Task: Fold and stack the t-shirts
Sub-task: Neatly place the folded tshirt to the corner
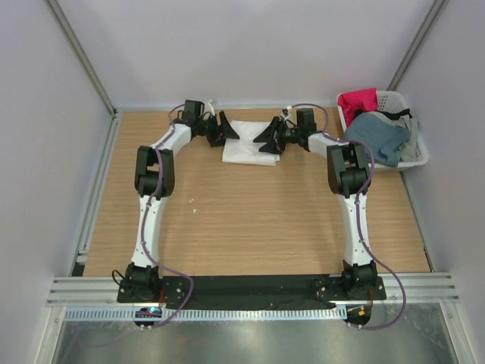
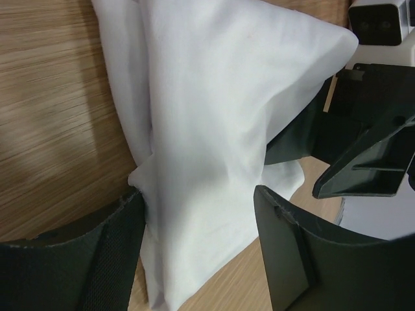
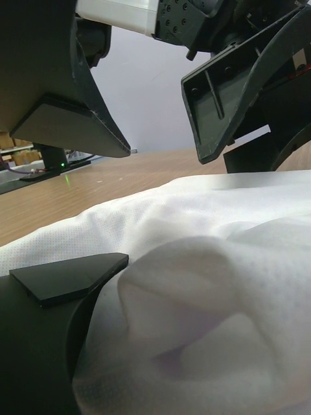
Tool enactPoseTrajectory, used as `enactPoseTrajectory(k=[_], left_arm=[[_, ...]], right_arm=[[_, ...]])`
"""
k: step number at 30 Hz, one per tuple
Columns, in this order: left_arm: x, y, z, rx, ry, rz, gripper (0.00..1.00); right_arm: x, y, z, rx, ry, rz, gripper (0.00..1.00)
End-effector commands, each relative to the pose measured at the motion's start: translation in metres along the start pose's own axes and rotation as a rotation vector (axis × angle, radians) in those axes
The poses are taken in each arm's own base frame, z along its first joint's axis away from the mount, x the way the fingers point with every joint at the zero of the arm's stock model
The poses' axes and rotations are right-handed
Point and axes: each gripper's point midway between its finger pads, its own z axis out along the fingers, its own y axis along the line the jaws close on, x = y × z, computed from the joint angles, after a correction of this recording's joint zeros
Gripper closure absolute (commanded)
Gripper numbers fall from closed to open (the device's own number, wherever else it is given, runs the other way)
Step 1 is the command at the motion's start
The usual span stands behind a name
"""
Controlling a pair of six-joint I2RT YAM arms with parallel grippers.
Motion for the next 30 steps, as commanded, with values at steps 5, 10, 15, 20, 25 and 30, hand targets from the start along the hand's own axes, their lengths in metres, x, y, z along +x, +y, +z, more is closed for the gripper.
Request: enactPoseTrajectory(k=[5,10,15,20,25,30], left_arm=[[0.014,0.016,0.021,-0.018,0.027,-0.025,0.42],[0.012,0.019,0.019,-0.036,0.017,-0.011,0.55],[0.01,0.014,0.014,-0.039,0.017,0.025,0.74],[0.008,0.01,0.0,-0.079,0.022,0.081,0.94],[0.006,0.011,-0.049,-0.17,0.042,0.175,1.0],[0.005,0.033,-0.118,-0.288,0.041,0.215,1.0]], right_arm=[[-0.005,0.017,-0.01,0.0,-0.019,-0.039,0.33],[-0.006,0.019,-0.01,-0.001,-0.023,-0.057,0.33],[-0.016,0.041,-0.023,0.0,-0.042,-0.139,0.33],[-0.04,0.077,-0.054,0.02,-0.106,-0.303,0.32],[-0.057,0.108,-0.102,0.136,-0.191,-0.477,0.32],[-0.054,0.112,-0.13,0.202,-0.225,-0.535,0.32]])
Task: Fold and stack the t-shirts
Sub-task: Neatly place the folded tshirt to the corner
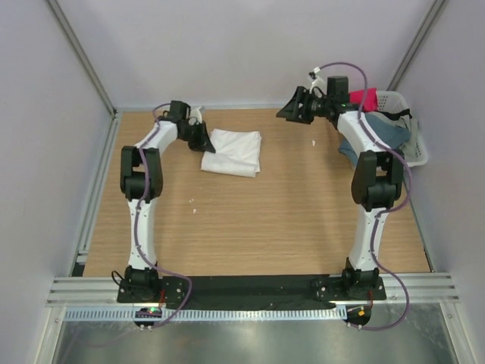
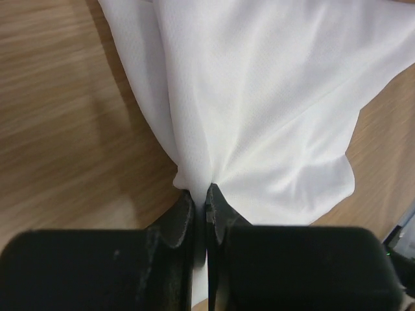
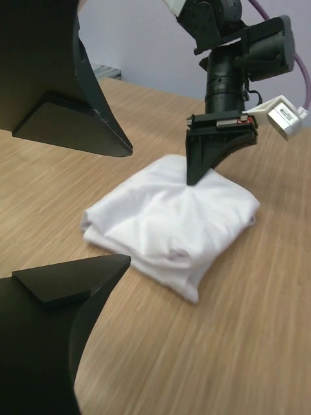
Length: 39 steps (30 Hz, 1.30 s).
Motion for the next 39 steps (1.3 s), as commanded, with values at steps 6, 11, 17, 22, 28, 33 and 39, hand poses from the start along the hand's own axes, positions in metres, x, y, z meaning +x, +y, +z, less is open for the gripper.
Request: enactPoseTrajectory(k=[6,11,17,22,28,33,39], left_arm=[[0.006,0.06,-0.144,-0.219,0.017,0.06,1.0],[0.015,0.111,-0.193,-0.371,0.086,0.064,1.0],[0.015,0.173,-0.223,-0.588,0.109,0.025,1.0],[-0.008,0.203,-0.236,-0.732,0.068,0.046,1.0],[-0.036,0.232,-0.249,-0.801,-0.031,-0.023,1.0],[-0.045,0.252,-0.25,-0.874,-0.059,-0.026,1.0],[-0.054,0.271,-0.259,-0.971,-0.103,-0.039,1.0]], right_arm=[[-0.012,0.031,-0.059,0.094,-0.063,-0.202,0.32],[-0.007,0.039,-0.08,0.138,-0.073,-0.229,0.32],[0.001,0.044,-0.106,0.222,-0.087,-0.287,0.31],[0.006,0.047,-0.123,0.287,-0.102,-0.307,0.31],[0.009,0.051,-0.136,0.321,-0.108,-0.326,0.31],[0.016,0.053,-0.143,0.337,-0.106,-0.326,0.31],[0.021,0.049,-0.149,0.359,-0.101,-0.322,0.31]])
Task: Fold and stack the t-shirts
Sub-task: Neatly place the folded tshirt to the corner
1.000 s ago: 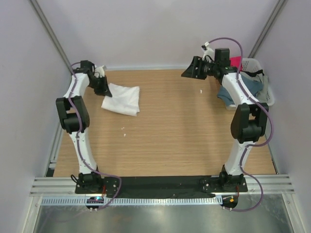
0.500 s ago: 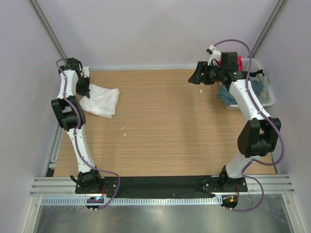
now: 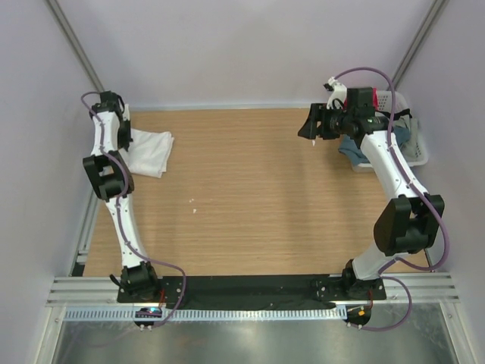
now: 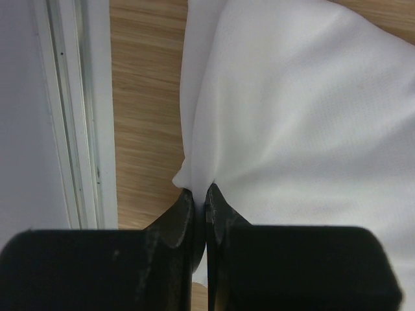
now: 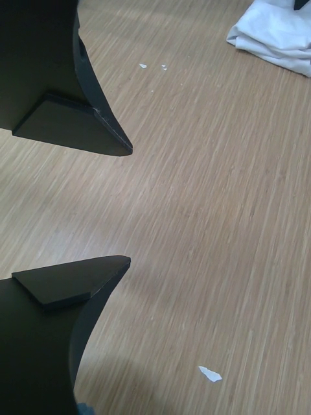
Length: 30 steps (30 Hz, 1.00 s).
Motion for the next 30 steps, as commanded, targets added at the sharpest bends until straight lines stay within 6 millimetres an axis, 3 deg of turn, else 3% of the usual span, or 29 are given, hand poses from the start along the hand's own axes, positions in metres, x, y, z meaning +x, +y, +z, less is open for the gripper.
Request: enactPoseTrajectory(k=[1,7,15,22,30], left_arm=[[-0.028,0.024,-0.003,-0.109,-0.096,-0.039,1.0],[-0.046,0.047,0.01,-0.202,-0.157,-0.065,1.0],[-0.043,0.062,0.031,-0.253,-0.153,-0.097,1.0],[-0.038,0.083,0.037,-0.27,-0.152,-0.148,1.0],[-0.054,0.084,0.034,-0.296,-0.209,-0.161,1.0]], right_arm=[[-0.013,0.002,-0.018,0.026,-0.053,-0.039,0.31],[-0.009,-0.003,-0.021,0.043,-0.044,-0.034,0.31],[-0.009,-0.01,-0.021,0.072,-0.029,-0.024,0.31],[-0.01,-0.014,-0.018,0.084,-0.036,-0.013,0.31],[-0.008,-0.016,-0.018,0.098,-0.034,-0.011,0.31]])
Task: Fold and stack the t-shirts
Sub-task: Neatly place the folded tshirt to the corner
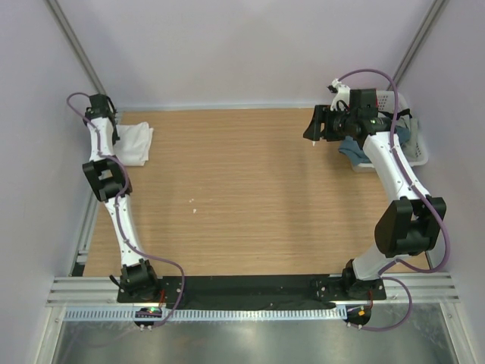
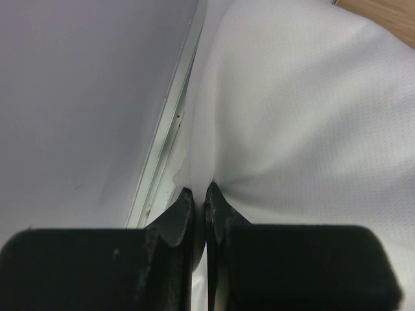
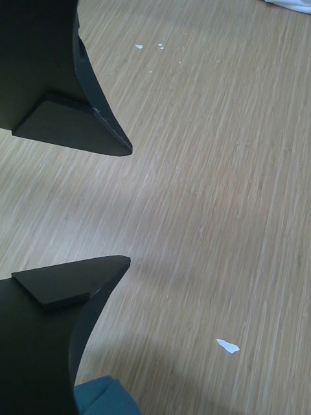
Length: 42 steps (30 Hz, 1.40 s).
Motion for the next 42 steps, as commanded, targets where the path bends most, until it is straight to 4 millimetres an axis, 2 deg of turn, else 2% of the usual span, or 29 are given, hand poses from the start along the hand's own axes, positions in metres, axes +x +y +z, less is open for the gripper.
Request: enactPoseTrajectory(k=[1,9,16,25,33,42], left_arm=[[-0.028,0.006,-0.004,-0.038,-0.096,-0.04,1.0],[-0.031,0.002,-0.004,-0.027,-0.108,-0.061,1.0],[-0.028,0.015,-0.016,-0.057,-0.09,-0.086,1.0],[-0.029,0.022,-0.03,-0.073,-0.084,-0.073,1.0],[-0.041,0.036,-0.039,-0.133,-0.124,-0.067,1.0],[-0.054,0.042,-0.044,-0.152,-0.168,-0.044,1.0]], right_arm=[[-0.014,0.0,-0.01,0.021,-0.052,-0.02,0.31],[-0.014,-0.001,-0.012,0.032,-0.053,-0.024,0.31],[-0.016,-0.001,-0.015,0.036,-0.061,-0.034,0.31],[-0.012,0.0,-0.014,0.028,-0.06,-0.023,0.3],[-0.01,-0.002,-0.015,0.024,-0.064,-0.013,0.3],[-0.008,-0.003,-0.017,0.025,-0.069,-0.002,0.3]])
